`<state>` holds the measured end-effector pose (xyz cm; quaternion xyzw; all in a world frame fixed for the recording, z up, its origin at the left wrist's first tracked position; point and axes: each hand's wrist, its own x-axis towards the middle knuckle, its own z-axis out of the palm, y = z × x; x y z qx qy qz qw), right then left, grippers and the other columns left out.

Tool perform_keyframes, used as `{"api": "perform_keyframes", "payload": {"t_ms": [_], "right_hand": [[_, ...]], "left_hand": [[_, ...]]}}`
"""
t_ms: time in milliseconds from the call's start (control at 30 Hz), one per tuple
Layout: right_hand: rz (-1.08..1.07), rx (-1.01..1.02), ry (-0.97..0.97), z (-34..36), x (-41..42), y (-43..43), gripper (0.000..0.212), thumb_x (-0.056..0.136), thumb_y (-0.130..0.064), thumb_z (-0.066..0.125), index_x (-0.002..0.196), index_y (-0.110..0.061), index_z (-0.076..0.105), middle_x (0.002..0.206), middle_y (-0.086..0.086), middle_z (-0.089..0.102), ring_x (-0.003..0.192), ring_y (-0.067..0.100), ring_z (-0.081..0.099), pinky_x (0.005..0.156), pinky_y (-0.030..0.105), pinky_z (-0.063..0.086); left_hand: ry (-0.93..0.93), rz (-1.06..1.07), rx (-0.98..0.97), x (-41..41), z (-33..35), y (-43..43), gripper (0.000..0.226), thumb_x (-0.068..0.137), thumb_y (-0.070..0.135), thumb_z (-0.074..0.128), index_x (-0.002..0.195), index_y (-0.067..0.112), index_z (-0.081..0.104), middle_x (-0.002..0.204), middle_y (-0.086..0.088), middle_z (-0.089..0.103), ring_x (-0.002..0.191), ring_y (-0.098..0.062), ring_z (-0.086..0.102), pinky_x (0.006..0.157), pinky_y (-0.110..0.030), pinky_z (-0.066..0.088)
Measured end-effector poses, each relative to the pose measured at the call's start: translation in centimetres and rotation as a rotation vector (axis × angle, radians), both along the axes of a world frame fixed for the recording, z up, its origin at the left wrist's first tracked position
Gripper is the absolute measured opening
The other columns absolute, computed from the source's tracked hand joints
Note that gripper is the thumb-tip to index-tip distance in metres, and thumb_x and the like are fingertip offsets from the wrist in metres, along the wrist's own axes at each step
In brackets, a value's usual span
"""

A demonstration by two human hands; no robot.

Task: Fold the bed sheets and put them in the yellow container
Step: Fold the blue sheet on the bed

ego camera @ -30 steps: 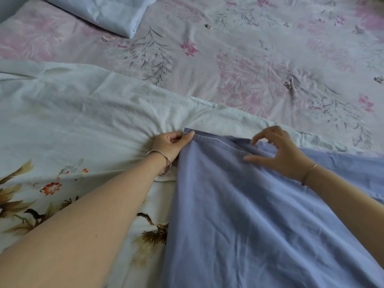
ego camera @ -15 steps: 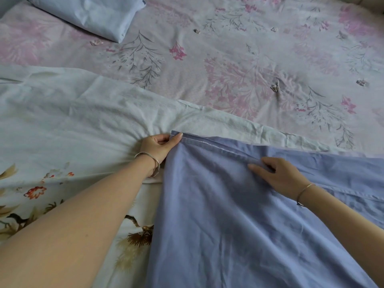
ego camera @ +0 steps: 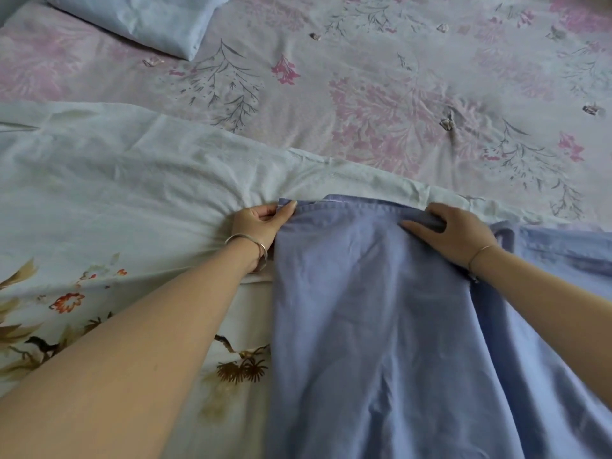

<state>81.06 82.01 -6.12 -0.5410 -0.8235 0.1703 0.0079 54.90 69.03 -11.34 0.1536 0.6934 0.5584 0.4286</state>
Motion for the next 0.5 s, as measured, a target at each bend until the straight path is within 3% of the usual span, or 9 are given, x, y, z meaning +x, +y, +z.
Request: {"api": "perform_keyframes", "payload": {"t_ms": [67, 133, 233, 300, 333, 400, 500], "right_hand": [[-0.005, 0.098, 0.025, 0.7, 0.8, -0.8, 0.037, 0.083, -0.049, 0.06, 0.101, -0.017, 0.056, 0.1, 0.007, 0.059, 0.097, 0.03, 0.055, 0.084, 0.039, 0.04], [0.035, 0.19, 0.16, 1.3, 1.1, -3.1, 0.05, 0.085, -0.051, 0.056, 0.119, -0.015, 0.055, 0.12, 0.008, 0.055, 0.114, 0.03, 0.051, 0.097, 0.041, 0.035], [0.165, 0.151, 0.264, 1.4, 1.4, -9.2, 0.056, 0.085, -0.055, 0.048, 0.125, -0.017, 0.056, 0.132, 0.004, 0.053, 0.123, 0.026, 0.048, 0.105, 0.041, 0.034], [0.131, 0.015, 0.331, 1.1, 2.1, -13.8, 0.05, 0.089, -0.051, 0.053, 0.129, -0.021, 0.054, 0.139, -0.002, 0.047, 0.129, 0.018, 0.043, 0.11, 0.035, 0.031], [0.073, -0.059, 0.383, 1.2, 2.5, -16.2, 0.049, 0.089, -0.048, 0.054, 0.13, -0.022, 0.053, 0.141, -0.007, 0.044, 0.131, 0.011, 0.04, 0.112, 0.03, 0.029], [-0.071, -0.171, 0.518, 1.2, 4.0, -21.3, 0.045, 0.088, -0.04, 0.057, 0.13, -0.024, 0.052, 0.14, -0.012, 0.042, 0.131, 0.0, 0.036, 0.113, 0.021, 0.026], [-0.181, -0.208, 0.636, 1.0, 6.6, -28.7, 0.043, 0.086, -0.05, 0.057, 0.125, -0.032, 0.052, 0.139, -0.012, 0.046, 0.13, -0.005, 0.038, 0.11, 0.013, 0.025]], "left_hand": [[0.01, -0.006, 0.003, 0.2, 0.0, -0.1, 0.031, 0.082, 0.025, 0.071, 0.105, 0.005, 0.068, 0.071, 0.006, 0.065, 0.049, 0.009, 0.058, 0.051, -0.005, 0.044], [0.05, -0.031, -0.007, 0.0, 0.3, -0.3, 0.033, 0.084, 0.031, 0.068, 0.108, 0.008, 0.067, 0.082, 0.0, 0.067, 0.055, 0.006, 0.059, 0.051, -0.005, 0.044], [0.128, -0.122, -0.153, -0.2, 2.1, -1.0, 0.035, 0.087, 0.052, 0.055, 0.109, 0.027, 0.065, 0.1, 0.0, 0.066, 0.081, -0.011, 0.061, 0.07, -0.015, 0.049], [-0.11, -0.201, -0.142, 0.6, 3.5, -2.2, 0.051, 0.085, 0.061, 0.05, 0.112, 0.021, 0.067, 0.107, -0.003, 0.069, 0.09, -0.017, 0.065, 0.077, -0.025, 0.053], [-0.204, -0.226, -0.11, 1.4, 3.9, -3.3, 0.051, 0.084, 0.06, 0.054, 0.11, 0.018, 0.067, 0.108, -0.005, 0.069, 0.09, -0.016, 0.067, 0.075, -0.026, 0.054], [-0.215, -0.257, -0.126, 4.5, 3.7, -7.3, 0.037, 0.079, 0.045, 0.069, 0.099, 0.014, 0.068, 0.104, -0.005, 0.07, 0.088, -0.015, 0.067, 0.073, -0.025, 0.054], [-0.2, -0.241, -0.284, 10.2, 3.7, -16.3, 0.03, 0.068, 0.032, 0.082, 0.085, 0.014, 0.066, 0.091, -0.006, 0.07, 0.08, -0.015, 0.065, 0.075, -0.028, 0.052]]}}
